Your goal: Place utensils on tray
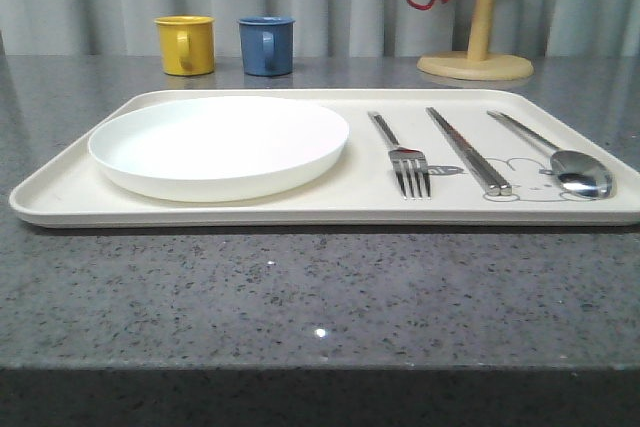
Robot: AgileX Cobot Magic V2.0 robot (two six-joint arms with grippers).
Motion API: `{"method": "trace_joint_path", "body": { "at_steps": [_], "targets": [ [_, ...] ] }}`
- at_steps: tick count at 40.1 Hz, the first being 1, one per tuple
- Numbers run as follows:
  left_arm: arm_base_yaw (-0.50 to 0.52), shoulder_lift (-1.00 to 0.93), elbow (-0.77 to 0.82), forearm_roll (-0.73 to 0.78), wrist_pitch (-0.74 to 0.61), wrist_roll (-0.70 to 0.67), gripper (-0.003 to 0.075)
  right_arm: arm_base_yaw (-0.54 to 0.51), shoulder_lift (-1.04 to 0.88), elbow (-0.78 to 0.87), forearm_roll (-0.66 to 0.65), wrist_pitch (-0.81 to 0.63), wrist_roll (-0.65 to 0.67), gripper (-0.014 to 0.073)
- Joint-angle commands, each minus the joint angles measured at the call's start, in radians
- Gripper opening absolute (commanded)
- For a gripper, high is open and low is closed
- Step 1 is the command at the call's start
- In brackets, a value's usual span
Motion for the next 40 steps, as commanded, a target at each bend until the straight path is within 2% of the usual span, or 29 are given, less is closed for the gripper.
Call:
{"method": "trace_joint_path", "body": {
  "at_steps": [1, 34, 40],
  "targets": [
    [0.004, -0.023, -0.005, -0.011, -0.082, -0.001, -0.0018, -0.002, 0.009, -0.026, -0.014, -0.085, -0.009, -0.0068],
    [0.004, -0.023, -0.005, -0.011, -0.082, -0.001, -0.0018, -0.002, 0.009, -0.026, -0.026, -0.085, -0.009, -0.0068],
    [0.004, -0.023, -0.005, -0.011, -0.082, -0.001, -0.0018, -0.021, -0.006, 0.043, -0.043, -0.171, -0.012, -0.0068]
  ]
}}
